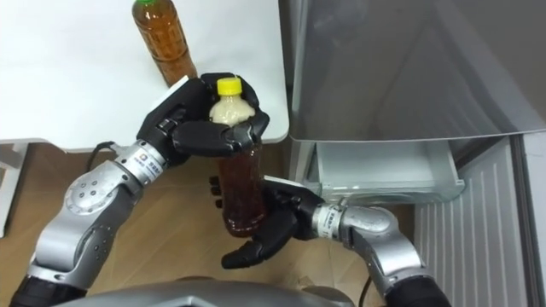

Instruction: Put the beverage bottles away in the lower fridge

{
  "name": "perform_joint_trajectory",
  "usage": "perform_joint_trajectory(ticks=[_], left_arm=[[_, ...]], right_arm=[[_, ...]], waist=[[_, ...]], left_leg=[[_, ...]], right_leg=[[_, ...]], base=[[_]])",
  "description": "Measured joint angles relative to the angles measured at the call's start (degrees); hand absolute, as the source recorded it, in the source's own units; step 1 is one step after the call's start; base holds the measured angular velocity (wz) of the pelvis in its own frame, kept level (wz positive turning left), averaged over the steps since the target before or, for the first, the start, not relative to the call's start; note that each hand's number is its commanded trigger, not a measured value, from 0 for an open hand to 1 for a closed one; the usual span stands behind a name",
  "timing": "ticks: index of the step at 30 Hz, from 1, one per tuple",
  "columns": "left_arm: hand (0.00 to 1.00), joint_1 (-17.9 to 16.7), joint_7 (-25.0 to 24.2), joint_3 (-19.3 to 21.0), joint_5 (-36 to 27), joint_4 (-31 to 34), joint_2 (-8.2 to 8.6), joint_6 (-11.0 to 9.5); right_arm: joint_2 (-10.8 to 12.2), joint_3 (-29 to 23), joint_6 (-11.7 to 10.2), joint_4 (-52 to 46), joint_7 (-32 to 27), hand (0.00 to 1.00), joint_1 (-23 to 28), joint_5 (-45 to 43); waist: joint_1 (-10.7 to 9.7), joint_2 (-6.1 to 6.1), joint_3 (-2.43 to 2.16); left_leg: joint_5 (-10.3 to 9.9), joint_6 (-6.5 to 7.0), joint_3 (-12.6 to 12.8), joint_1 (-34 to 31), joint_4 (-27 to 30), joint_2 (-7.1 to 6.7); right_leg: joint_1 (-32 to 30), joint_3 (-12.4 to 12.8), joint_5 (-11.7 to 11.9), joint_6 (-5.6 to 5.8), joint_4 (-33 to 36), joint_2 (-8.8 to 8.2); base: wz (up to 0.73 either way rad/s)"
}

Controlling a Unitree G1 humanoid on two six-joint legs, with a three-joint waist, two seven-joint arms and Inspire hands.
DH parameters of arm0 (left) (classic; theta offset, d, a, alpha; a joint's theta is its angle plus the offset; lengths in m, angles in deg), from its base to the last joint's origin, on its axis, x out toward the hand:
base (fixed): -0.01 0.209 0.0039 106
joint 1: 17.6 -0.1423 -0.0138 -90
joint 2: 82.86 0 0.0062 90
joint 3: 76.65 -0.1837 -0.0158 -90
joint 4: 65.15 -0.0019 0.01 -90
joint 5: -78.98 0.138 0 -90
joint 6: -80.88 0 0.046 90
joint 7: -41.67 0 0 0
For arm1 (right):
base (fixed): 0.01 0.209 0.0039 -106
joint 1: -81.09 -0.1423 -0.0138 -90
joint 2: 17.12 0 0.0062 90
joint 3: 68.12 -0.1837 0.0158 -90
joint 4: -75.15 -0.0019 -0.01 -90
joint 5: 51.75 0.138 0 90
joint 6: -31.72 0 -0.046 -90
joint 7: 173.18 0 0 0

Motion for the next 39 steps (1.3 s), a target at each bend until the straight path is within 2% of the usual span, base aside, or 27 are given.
perform_joint_trajectory(ticks=[7, 16, 17, 18, 19, 28, 29, 30, 31, 32, 39], left_arm=[[1.00, 0.01, -1.18, -1.13, -0.36, -0.17, -0.07, -0.56], [1.00, 0.11, -1.59, -2.86, -0.67, -2.16, -0.32, -0.94], [1.00, 0.11, -1.65, -2.86, -0.68, -2.25, -0.35, -0.94], [1.00, 0.11, -1.73, -2.86, -0.67, -2.39, -0.36, -0.94], [1.00, 0.11, -1.84, -2.86, -0.67, -2.42, -0.41, -0.94], [1.00, 0.11, -2.42, -2.95, -0.67, -2.42, -0.81, -0.94], [0.94, 0.11, -2.43, -2.95, -0.67, -2.42, -0.86, -0.94], [0.61, 0.12, -2.46, -2.96, -0.67, -2.42, -0.96, -0.94], [0.53, 0.12, -2.50, -2.96, -0.67, -2.42, -1.05, -0.94], [0.00, 0.12, -2.53, -2.96, -0.67, -2.42, -1.07, -0.94], [0.00, 0.47, -2.48, -2.45, -2.25, -2.41, -1.23, -0.97]], right_arm=[[-1.13, 1.23, 0.73, -0.60, 0.24, 0.00, 0.00, 8.70], [-2.11, 2.61, 1.45, -0.92, 0.22, 0.00, 0.01, 11.17], [-2.13, 2.61, 1.56, -0.92, 0.23, 0.30, 0.01, 11.17], [-2.14, 2.69, 1.62, -0.92, 0.22, 0.95, 0.01, 11.17], [-2.14, 2.71, 1.63, -0.92, 0.22, 1.00, 0.01, 11.17], [-2.21, 3.15, 1.67, -0.92, 0.23, 1.00, 0.00, 11.54], [-2.21, 3.17, 1.73, -0.92, 0.23, 1.00, 0.00, 11.62], [-2.22, 3.22, 1.91, -0.92, 0.24, 1.00, 0.01, 11.84], [-2.25, 3.30, 2.11, -0.92, 0.25, 1.00, 0.00, 12.25], [-2.33, 3.43, 2.13, -0.92, 0.25, 1.00, 0.01, 12.61], [-2.92, 2.81, 2.69, -0.92, -0.49, 1.00, -0.01, 13.67]], waist=[[0.16, 0.08, -0.01], [0.30, 0.17, -0.06], [0.31, 0.17, -0.06], [0.33, 0.17, -0.06], [0.34, 0.17, -0.06], [0.34, 0.17, -0.06], [0.34, 0.17, -0.06], [0.34, 0.17, -0.06], [0.34, 0.17, -0.06], [0.34, 0.17, -0.06], [0.34, 0.23, -0.11]], left_leg=[[0.00, 0.00, 0.19, 0.01, -0.23, 0.03], [0.00, 0.00, 0.23, 0.06, -0.36, 0.03], [0.00, 0.00, 0.23, 0.06, -0.36, 0.03], [0.00, 0.00, 0.23, 0.07, -0.36, 0.03], [0.00, 0.00, 0.23, 0.07, -0.36, 0.03], [0.00, 0.00, 0.22, 0.06, -0.42, 0.03], [0.00, 0.00, 0.22, 0.06, -0.42, 0.03], [0.00, 0.00, 0.22, 0.06, -0.43, 0.03], [0.00, 0.00, 0.22, 0.06, -0.44, 0.03], [0.00, 0.00, 0.22, 0.06, -0.44, 0.03], [0.00, 0.00, 0.21, 0.02, -0.43, 0.03]], right_leg=[[-0.26, 0.25, 0.01, -0.01, -0.01, 0.01], [-0.33, 0.23, 0.01, -0.01, -0.05, 0.01], [-0.33, 0.22, 0.01, -0.01, -0.05, 0.01], [-0.33, 0.21, 0.01, -0.01, -0.05, 0.01], [-0.33, 0.21, 0.01, -0.01, -0.04, 0.01], [-0.33, 0.10, 0.01, -0.01, -0.04, 0.01], [-0.34, 0.10, 0.01, -0.01, -0.04, 0.01], [-0.34, 0.10, 0.01, -0.01, -0.05, 0.01], [-0.35, 0.10, 0.01, -0.01, -0.05, 0.01], [-0.35, 0.10, 0.01, -0.01, -0.05, 0.01], [-0.37, -0.08, 0.01, -0.01, -0.02, 0.02]], base=[[0.00], [0.00], [0.00], [0.00], [0.00], [0.00], [0.00], [0.00], [0.00], [0.00], [0.00]])
